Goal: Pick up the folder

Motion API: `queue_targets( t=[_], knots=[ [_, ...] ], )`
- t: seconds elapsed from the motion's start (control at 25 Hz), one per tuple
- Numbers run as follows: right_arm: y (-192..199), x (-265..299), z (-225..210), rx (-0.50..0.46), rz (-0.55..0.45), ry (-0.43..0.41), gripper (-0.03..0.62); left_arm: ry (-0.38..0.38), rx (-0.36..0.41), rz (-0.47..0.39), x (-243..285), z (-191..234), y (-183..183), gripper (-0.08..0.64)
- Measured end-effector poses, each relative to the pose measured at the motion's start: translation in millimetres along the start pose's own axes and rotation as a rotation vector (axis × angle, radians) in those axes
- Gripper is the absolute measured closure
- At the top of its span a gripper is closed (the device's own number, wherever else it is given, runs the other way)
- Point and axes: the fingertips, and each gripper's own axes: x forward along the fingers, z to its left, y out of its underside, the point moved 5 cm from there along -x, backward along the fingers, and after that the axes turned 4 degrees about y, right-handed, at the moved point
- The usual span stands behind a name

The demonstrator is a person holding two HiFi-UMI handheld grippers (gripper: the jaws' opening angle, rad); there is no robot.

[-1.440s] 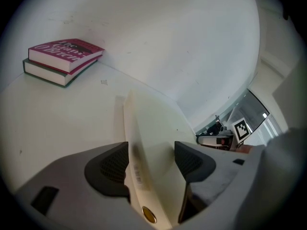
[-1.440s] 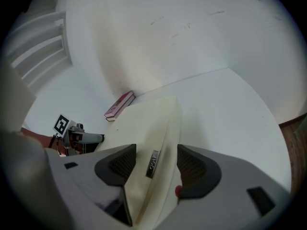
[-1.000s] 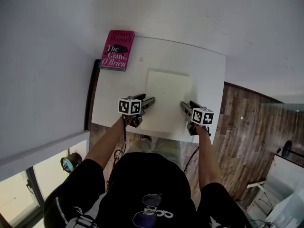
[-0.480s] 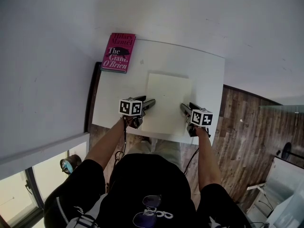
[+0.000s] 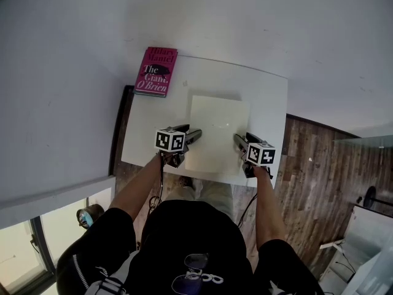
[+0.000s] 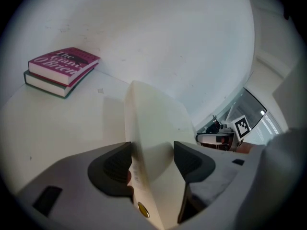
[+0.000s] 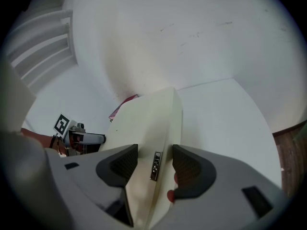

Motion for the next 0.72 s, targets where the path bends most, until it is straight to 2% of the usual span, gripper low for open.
queue_targets(
  t=[0.4,0.72],
  knots=[
    [-33.8,-44.9,32.6,-0.061,-0.139,0.050,0.351,0.011,0.156,-0.083,-35.1,-36.1,-40.7,0.275],
    [-73.9,-94.1,68.5,-0.123,-0.302,0.070,0.357,0.027,0.303,-0.204,-78.9,-74.0,-83.4,0.276]
  ],
)
